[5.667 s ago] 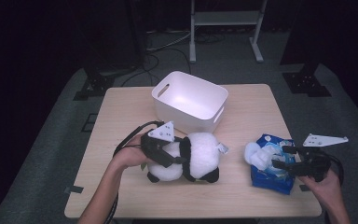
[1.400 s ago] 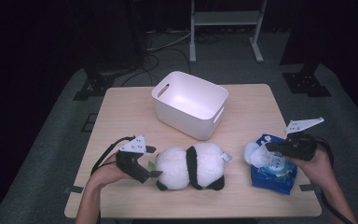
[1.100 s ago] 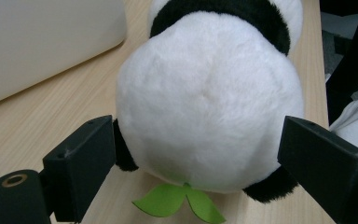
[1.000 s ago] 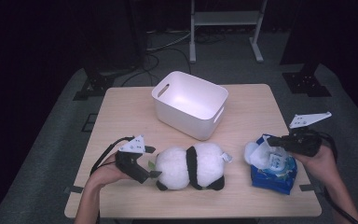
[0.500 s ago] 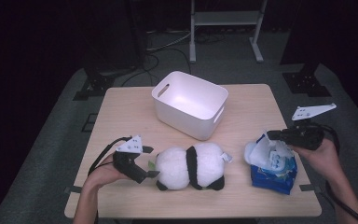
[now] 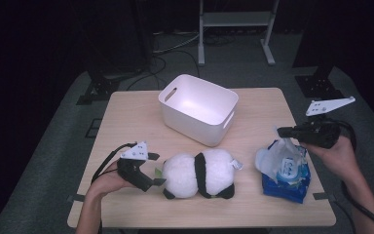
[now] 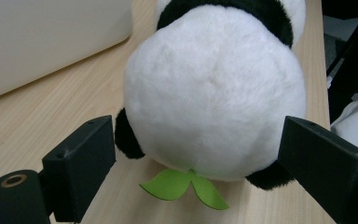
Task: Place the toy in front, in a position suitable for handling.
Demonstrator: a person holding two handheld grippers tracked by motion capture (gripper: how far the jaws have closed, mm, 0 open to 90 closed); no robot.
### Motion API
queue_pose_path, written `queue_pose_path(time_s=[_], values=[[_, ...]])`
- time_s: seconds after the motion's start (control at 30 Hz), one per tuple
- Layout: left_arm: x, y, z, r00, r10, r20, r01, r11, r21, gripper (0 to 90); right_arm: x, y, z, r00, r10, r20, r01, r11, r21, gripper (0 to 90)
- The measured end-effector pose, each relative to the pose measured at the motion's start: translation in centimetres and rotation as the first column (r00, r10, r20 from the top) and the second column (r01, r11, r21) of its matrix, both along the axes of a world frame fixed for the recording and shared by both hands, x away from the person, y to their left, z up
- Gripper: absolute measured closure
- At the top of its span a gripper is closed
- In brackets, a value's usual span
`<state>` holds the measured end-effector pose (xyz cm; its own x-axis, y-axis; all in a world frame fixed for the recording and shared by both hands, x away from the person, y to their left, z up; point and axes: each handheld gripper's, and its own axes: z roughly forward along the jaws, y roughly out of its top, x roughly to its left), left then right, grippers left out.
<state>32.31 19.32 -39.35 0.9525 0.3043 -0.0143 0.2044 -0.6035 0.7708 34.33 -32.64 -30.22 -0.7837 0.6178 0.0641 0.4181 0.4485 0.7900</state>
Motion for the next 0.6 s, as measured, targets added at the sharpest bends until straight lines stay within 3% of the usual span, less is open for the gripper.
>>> queue_pose_path(time_s=[0.33,0.5,0.6], values=[[0.0,0.1,-0.1,1.0,0.002,-0.006,-0.002,1.0,-0.003,9.7,0.3,1.4,2.8,0.9989,0.033,0.035,-0.033,0.9994,0.003,88.4],[0.0,0.2,0.0,1.0,0.001,-0.003,-0.001,1.0,0.0,9.7,0.4,2.6,4.7,0.9957,0.071,0.06,-0.073,0.9969,0.028,88.4],[-0.1,0.2,0.0,1.0,0.003,-0.004,-0.003,1.0,-0.003,9.7,0.2,3.8,5.9,0.9918,0.1,0.078,-0.101,0.9948,0.008,88.4]])
